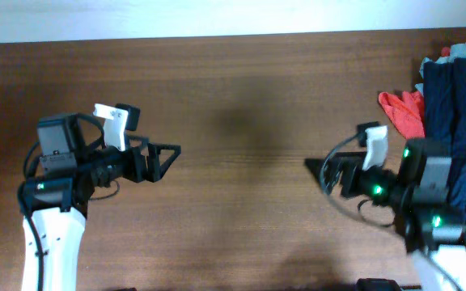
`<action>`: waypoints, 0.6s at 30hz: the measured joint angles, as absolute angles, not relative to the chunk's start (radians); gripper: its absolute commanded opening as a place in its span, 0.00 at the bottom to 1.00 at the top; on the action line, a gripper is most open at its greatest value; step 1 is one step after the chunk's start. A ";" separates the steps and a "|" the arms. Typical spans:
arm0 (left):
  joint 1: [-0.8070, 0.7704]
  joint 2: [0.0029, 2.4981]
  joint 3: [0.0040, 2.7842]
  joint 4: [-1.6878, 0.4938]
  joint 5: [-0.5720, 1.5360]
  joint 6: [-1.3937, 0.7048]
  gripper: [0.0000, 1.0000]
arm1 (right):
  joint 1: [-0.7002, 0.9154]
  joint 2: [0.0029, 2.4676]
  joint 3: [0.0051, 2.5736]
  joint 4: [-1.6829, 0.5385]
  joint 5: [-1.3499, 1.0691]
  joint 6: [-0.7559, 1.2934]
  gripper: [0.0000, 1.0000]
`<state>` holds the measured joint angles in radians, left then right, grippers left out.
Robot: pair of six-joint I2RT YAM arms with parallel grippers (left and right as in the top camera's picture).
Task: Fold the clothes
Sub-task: 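Reach the right gripper into the clothes pile and grasp the navy shorts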
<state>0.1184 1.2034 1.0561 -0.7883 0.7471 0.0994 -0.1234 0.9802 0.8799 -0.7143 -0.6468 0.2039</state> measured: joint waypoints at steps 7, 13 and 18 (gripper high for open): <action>0.097 1.198 1.113 -0.846 0.578 0.099 1.00 | -0.451 1.360 1.305 -0.973 -0.384 0.237 0.98; 0.097 1.196 1.115 -0.909 0.547 0.099 1.00 | -0.712 1.558 1.333 -0.976 -0.078 0.366 0.95; 0.097 1.196 1.115 -0.917 0.533 0.099 1.00 | -0.790 1.740 1.333 -0.991 0.097 0.406 0.87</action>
<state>0.0971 1.1965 1.1149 -0.9173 0.5335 0.0994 -0.7902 1.7405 1.3334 -0.9913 0.0975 0.4061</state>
